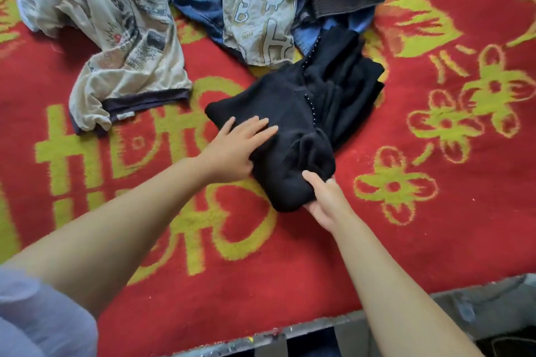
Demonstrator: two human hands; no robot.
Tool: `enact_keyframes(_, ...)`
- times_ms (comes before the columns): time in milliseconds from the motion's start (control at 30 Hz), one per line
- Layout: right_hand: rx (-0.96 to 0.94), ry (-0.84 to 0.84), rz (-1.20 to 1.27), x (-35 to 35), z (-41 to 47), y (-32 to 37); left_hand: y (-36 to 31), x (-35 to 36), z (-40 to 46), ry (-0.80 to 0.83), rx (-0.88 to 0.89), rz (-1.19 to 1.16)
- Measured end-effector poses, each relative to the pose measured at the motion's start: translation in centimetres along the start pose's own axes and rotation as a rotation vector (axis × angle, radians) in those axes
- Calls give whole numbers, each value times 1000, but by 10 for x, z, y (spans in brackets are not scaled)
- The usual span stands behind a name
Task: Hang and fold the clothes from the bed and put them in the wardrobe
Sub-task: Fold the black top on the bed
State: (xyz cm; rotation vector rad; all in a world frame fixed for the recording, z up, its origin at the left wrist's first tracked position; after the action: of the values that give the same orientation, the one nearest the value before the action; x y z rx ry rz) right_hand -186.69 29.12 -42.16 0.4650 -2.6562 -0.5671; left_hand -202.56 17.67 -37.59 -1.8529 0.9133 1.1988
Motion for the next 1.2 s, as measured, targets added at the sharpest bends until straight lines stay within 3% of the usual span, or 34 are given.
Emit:
enact_keyframes(67,-4,-15,-149,-1,-9,9,9,27,-13,183,102,393)
enact_keyframes(100,-87,-52,-307,-3,-16,19,17,32,-15,226,92,478)
enact_keyframes(200,-751,-111,-845,25,-66,51,34,23,-2,184,74,661)
enact_keyframes(267,-1039,83,-1071,67,-98,26,34,20,12,134,128,744)
enact_keyframes(333,-994,209,-1405,94,-98,-19,25,17,25,121,172,750)
enact_keyframes(400,-782,145,-1719,88,-76,-45,16,13,32,109,177,701)
enact_keyframes(467,-691,33,-1884,71,-52,-44,8,7,31,56,202,689)
enact_keyframes(633,-680,-76,-1994,38,-44,-26,-35,5,-9,146,323,599)
enact_keyframes(700,-706,-30,-2065,28,-53,-21,-57,11,-33,135,378,610)
enact_keyframes(867,-1029,200,-2184,11,-83,-19,-99,25,-89,-45,423,509)
enact_keyframes(967,-1004,360,-2264,-11,-91,-29,-105,50,-114,15,365,466)
enact_keyframes(1067,-947,431,-2314,-28,-88,-33,-79,65,-129,119,172,434)
enact_keyframes(1200,-786,385,-2405,-35,-69,-42,-61,79,-132,255,63,410)
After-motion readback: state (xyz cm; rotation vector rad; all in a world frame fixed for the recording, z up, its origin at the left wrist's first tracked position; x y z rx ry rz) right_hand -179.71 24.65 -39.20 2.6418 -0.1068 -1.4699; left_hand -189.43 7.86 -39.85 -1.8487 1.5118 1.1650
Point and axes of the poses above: each hand's wrist, its own z-axis towards the middle knuckle, its own x-axis out of the palm, y = z × x, the point moved 6 cm from there along z, towards the middle knuckle, and after that the axes turned 11 degrees about z, right-handed, at the moved point
